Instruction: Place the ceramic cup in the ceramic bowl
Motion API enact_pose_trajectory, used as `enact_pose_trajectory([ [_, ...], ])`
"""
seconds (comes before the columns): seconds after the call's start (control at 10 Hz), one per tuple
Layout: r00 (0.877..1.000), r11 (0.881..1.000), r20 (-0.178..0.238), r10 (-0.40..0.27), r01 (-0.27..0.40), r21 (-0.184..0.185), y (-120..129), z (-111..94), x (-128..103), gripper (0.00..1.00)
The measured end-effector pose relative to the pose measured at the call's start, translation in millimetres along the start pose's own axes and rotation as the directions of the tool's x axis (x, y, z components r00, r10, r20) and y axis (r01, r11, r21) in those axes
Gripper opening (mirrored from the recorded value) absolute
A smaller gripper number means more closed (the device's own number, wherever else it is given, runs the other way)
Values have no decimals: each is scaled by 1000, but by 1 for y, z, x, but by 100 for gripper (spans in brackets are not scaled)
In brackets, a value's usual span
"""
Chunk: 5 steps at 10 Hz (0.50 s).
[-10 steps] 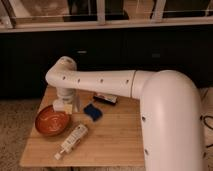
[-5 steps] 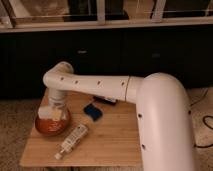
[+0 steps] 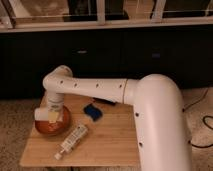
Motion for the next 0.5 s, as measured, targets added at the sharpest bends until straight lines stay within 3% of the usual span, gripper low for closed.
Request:
enact_pose_trajectory([
  [0.2,999,1000,-54,-7,6,-8,0,22,5,79],
  [0.5,996,1000,-91,11,-13,-28,-4,44,19,80],
])
